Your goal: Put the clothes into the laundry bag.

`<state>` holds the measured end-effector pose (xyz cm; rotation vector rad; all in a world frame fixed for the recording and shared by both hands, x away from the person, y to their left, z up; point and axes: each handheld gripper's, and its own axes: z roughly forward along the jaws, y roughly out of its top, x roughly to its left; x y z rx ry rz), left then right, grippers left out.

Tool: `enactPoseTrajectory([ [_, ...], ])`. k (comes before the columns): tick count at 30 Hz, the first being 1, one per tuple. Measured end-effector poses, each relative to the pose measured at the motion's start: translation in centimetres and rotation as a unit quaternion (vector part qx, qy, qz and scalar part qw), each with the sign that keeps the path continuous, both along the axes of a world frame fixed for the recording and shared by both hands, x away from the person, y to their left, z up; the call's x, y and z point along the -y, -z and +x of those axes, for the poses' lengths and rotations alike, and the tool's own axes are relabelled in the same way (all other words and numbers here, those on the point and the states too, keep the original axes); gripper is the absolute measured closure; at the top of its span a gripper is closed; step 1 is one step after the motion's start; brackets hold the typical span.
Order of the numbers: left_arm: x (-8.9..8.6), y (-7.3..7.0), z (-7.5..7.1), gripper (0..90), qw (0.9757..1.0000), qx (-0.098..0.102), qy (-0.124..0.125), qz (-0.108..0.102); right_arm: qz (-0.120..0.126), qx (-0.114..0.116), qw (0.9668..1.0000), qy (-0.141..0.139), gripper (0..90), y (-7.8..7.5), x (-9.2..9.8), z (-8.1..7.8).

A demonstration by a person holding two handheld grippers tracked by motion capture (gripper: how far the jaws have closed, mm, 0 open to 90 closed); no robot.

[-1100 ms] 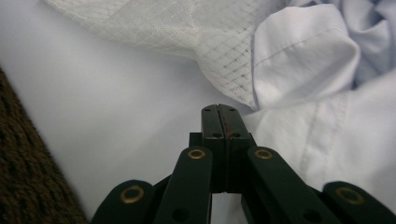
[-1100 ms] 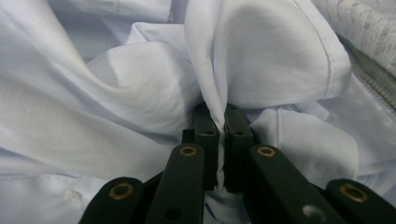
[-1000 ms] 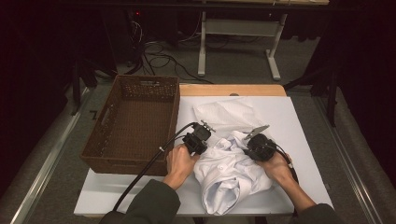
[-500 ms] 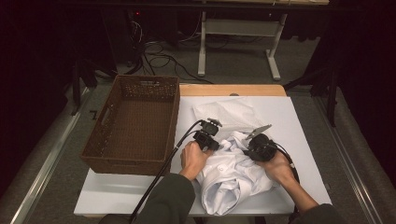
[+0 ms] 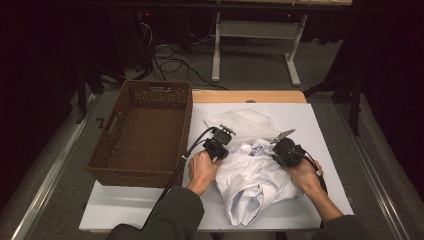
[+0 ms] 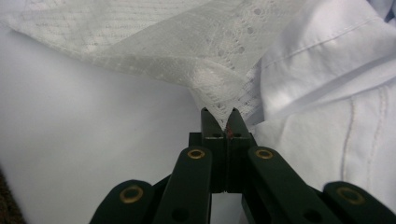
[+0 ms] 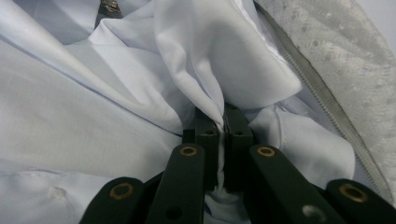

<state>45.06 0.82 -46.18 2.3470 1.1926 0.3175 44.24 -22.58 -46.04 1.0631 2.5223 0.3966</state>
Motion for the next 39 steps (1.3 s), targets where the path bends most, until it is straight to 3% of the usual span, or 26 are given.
enactPoseTrajectory([
  [3,-0.1,0.0,0.1,89.9,1.0,-0.002,0.004,-0.006,0.015,-0.001,0.9999,0.0,77.2,-0.4,-0.3,-0.3],
  [5,-0.2,-0.1,0.0,89.8,1.0,0.0,0.005,-0.006,0.038,0.011,0.9992,-0.007,68.9,-1.1,-0.7,-0.8],
  [8,-0.2,-0.3,-0.1,89.8,0.9999,0.002,0.004,-0.01,0.05,0.036,0.998,-0.017,61.1,-2.0,-1.8,-1.5],
  [10,-0.2,-0.5,-0.2,89.7,0.9999,0.005,0.005,-0.01,0.054,0.057,0.9967,-0.021,59.1,-2.4,-2.4,-1.6],
  [14,-0.3,-0.5,-0.3,89.8,0.9999,0.009,0.0,0.013,0.071,0.082,0.9939,-0.022,59.3,-3.1,-3.4,-1.1],
  [19,-0.6,-0.6,-0.2,89.8,0.9998,0.006,-0.003,0.02,0.075,0.098,0.992,-0.026,55.8,-3.6,-4.8,0.0],
  [21,-0.6,-0.6,-0.2,89.8,0.9998,0.006,-0.004,0.019,0.072,0.092,0.993,-0.016,53.6,-3.2,-5.3,0.9],
  [23,-0.7,-0.6,-0.1,89.8,0.9998,0.005,-0.006,0.018,0.063,0.072,0.9954,-0.012,54.5,-2.2,-5.7,1.8],
  [25,-0.9,-0.5,0.1,89.8,0.9998,0.002,-0.009,0.016,0.051,0.036,0.998,-0.015,65.8,-0.9,-6.1,2.2],
  [28,-1.0,-0.8,0.1,89.7,0.9998,0.001,-0.01,0.015,0.029,-0.004,0.9988,-0.04,84.0,0.6,-6.3,1.5],
  [31,-1.1,-1.4,-0.4,89.8,0.9999,0.008,-0.007,0.012,0.012,-0.011,0.9987,-0.048,87.5,0.8,-6.1,0.9],
  [34,-1.4,-1.9,-0.7,89.9,0.9998,0.011,-0.009,0.013,-0.019,0.016,0.9997,0.004,88.1,0.6,-4.5,2.2],
  [36,-1.7,-2.1,-0.7,89.9,0.9999,0.011,-0.009,0.008,-0.004,0.015,0.9987,0.049,87.6,0.7,-3.3,3.3],
  [39,-1.4,-1.9,-0.5,89.8,0.9999,0.007,-0.008,0.008,-0.002,0.023,0.999,0.039,80.2,0.7,-3.5,3.2],
])
